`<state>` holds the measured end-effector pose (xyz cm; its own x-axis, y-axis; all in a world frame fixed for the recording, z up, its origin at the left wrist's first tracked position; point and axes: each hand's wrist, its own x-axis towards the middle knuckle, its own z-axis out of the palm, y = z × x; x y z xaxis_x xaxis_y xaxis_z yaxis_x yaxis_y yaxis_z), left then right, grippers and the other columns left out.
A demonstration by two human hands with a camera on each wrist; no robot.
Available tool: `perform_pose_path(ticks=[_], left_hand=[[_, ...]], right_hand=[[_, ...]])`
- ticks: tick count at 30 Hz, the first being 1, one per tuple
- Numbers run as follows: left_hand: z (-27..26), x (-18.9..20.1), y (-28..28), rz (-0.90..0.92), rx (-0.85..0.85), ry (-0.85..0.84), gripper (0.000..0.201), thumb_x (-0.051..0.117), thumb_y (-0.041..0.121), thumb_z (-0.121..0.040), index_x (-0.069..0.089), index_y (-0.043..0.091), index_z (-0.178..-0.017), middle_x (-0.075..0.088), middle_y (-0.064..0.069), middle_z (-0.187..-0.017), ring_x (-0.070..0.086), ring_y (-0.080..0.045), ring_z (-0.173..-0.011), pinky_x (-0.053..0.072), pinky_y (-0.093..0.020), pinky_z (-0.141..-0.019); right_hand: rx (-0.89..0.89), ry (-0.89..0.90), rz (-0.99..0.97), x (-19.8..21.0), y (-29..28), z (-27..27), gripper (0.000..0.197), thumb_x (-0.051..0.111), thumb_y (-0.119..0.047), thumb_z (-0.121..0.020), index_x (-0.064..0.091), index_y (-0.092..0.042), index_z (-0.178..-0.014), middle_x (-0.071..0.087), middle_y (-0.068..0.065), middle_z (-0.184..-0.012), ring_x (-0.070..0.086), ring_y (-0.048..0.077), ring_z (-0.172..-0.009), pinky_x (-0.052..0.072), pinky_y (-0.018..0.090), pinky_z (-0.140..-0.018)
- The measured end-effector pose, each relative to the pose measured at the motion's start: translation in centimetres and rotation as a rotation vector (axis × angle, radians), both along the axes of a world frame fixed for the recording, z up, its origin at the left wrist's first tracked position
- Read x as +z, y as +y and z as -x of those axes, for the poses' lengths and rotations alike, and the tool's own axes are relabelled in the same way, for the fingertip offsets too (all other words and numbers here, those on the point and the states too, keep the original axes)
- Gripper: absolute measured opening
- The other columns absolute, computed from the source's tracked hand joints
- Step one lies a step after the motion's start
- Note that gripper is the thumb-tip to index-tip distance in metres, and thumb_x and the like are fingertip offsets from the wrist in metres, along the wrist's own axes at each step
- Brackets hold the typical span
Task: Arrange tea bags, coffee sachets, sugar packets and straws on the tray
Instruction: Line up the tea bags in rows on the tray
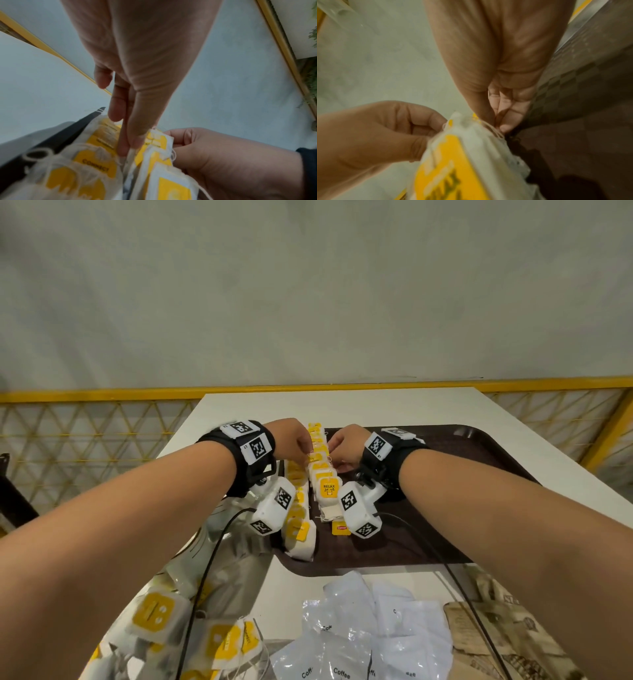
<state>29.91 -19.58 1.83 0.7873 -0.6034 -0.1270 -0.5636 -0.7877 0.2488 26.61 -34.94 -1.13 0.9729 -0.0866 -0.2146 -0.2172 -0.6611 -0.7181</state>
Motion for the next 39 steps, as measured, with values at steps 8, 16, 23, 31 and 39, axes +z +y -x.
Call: perform_pose_path(ticks=[8,16,23,31,39], left_hand=[[-0.8,0.3,-1.2,-0.008,0.059,-0.016,0.027,0.067,0.014,-0.086,0.069,0.009,-0.112,0.067,-0.005,-0.111,0.061,-0.019,-0.099,0.043,-0.023,-0.081],[-2.0,-0.3,-1.7,-0.037,0.134,-0.028,0.015,0.07,0.016,-0.083,0.073,0.011,-0.097,0.069,-0.005,-0.105,0.061,-0.018,-0.09,0.047,-0.026,-0.077],[-2.3,0.0,-1.3,0.035,0.166,0.008,0.02,0.072,0.019,-0.082,0.074,0.01,-0.1,0.07,-0.003,-0.101,0.058,-0.013,-0.087,0.046,-0.026,-0.079],[-2.9,-0.6,-1.9,0.003,0.222,-0.018,0.02,0.069,0.02,-0.085,0.074,0.008,-0.101,0.071,-0.007,-0.104,0.065,-0.023,-0.099,0.052,-0.036,-0.09],[-3.1,-0.2,-1.8,-0.037,0.227,0.091,0.029,0.073,0.027,-0.082,0.073,0.008,-0.103,0.069,-0.006,-0.099,0.06,-0.02,-0.089,0.05,-0.033,-0.084]], right_hand=[[-0.122,0.125,-0.3,1.9,-0.8,2.5,0.013,0.047,0.007,-0.094,0.056,-0.002,-0.091,0.058,0.013,-0.081,0.058,0.019,-0.067,0.053,0.028,-0.064],[-0.042,0.16,-0.26,2.0,-0.4,2.6,0.016,0.049,0.005,-0.094,0.055,-0.002,-0.082,0.058,0.015,-0.08,0.058,0.019,-0.069,0.052,0.03,-0.077],[0.037,0.095,-0.158,1.5,-0.3,2.2,0.011,0.063,0.005,-0.085,0.07,-0.004,-0.088,0.067,0.02,-0.108,0.066,0.03,-0.099,0.054,0.041,-0.093],[0.001,0.072,-0.132,0.7,-0.3,1.6,0.031,0.063,0.001,-0.085,0.063,0.006,-0.115,0.065,0.011,-0.088,0.062,0.016,-0.072,0.055,0.025,-0.068],[-0.002,0.068,-0.166,0.6,-0.6,1.8,0.028,0.06,0.002,-0.087,0.062,0.006,-0.114,0.063,0.008,-0.081,0.06,0.012,-0.066,0.052,0.02,-0.06]])
